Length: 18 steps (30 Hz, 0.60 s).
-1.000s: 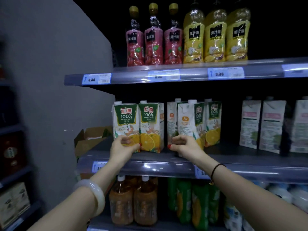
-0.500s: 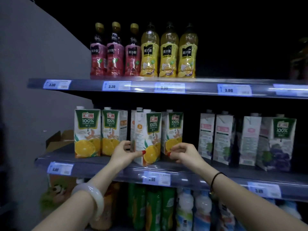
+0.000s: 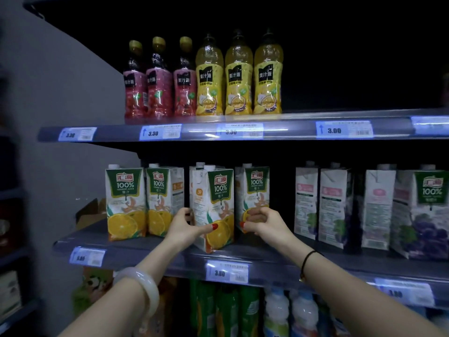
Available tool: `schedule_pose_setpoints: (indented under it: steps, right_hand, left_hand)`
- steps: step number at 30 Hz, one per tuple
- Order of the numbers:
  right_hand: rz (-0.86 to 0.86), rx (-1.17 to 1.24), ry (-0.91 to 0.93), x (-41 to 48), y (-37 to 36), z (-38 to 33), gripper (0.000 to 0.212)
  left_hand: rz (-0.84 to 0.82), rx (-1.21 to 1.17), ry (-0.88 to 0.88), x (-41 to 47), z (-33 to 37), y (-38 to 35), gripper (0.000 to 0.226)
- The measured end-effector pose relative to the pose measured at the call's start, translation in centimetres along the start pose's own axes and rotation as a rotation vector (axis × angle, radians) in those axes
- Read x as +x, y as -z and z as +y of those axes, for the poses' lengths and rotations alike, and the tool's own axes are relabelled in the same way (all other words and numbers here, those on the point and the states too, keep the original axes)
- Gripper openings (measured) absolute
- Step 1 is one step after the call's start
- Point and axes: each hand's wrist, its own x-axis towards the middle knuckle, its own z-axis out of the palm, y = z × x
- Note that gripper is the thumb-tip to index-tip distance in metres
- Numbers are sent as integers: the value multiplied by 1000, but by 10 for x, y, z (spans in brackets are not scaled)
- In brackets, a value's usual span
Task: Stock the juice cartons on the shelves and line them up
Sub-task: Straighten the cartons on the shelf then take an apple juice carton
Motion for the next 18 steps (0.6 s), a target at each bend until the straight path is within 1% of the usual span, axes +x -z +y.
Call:
schedule_pose_setpoints:
  steps: [2, 5, 7, 10, 13, 15, 16, 18]
  right_hand:
    - [-4, 29, -12, 6, -5, -1, 44]
    - [1, 54, -12, 13, -5, -3, 44]
    - [37, 27, 0, 17, 1, -1, 42]
    - [98, 21, 12, 21, 12, 7, 41]
    - [119, -28, 4, 19, 26, 16, 37]
    - [116, -138, -4, 15, 37, 25, 31]
    - [102, -244, -4, 12, 44, 29, 26]
    - [27, -548, -18, 4, 59, 39, 11]
  left_hand:
    - [-29, -2, 15, 5, -1, 1, 77]
    - [-53, 11, 17, 13, -3, 1, 58]
    - [-63, 15, 15, 18, -4, 1, 52]
    - [-97, -4, 12, 23, -5, 1, 49]
    - [-123, -26, 2, 25, -5, -9, 55]
    - [-132, -36, -10, 27, -3, -22, 59]
    - [-136, -49, -18, 29, -2, -30, 59]
    - [-145, -68, -28, 31, 0, -45, 58]
